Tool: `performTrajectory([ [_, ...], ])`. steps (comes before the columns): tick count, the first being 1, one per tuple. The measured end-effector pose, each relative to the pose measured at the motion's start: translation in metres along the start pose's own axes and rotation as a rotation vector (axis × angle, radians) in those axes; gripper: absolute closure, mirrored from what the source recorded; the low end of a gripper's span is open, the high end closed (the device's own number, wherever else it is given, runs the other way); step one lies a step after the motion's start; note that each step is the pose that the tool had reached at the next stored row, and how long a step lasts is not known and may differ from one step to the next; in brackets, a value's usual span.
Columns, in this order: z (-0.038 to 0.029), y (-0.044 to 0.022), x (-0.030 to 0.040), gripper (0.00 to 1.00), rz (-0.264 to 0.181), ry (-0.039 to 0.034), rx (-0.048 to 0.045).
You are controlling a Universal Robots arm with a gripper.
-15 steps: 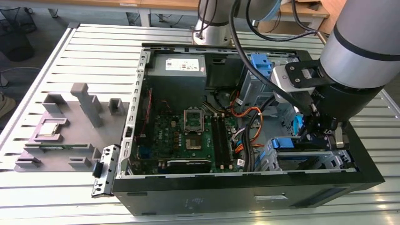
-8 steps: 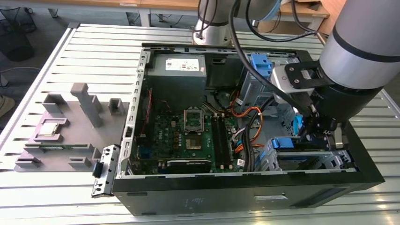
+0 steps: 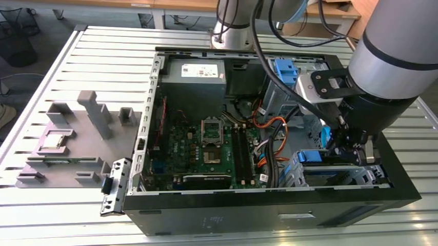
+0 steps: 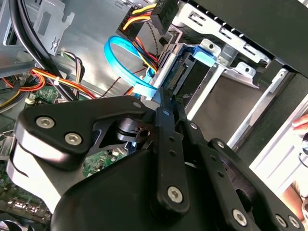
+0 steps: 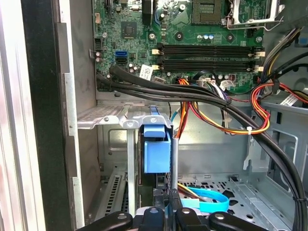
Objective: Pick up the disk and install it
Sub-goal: 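Insert the first disk wire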
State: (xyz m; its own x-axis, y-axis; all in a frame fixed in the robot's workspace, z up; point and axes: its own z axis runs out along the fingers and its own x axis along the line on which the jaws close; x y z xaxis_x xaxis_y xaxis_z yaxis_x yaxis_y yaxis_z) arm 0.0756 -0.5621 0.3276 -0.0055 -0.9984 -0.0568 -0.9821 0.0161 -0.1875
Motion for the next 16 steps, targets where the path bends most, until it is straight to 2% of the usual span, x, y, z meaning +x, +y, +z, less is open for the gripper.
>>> performTrajectory([
  [14,0.0013,0.0003,0.0001,0.83,0.000,-0.0004,0.0000],
  [15,0.0013,0.0003,0.0001,0.76,0.000,-0.0004,0.0000],
  [16,0.0012,0.0003,0.0001,0.76,0.000,-0.0002,0.0000],
])
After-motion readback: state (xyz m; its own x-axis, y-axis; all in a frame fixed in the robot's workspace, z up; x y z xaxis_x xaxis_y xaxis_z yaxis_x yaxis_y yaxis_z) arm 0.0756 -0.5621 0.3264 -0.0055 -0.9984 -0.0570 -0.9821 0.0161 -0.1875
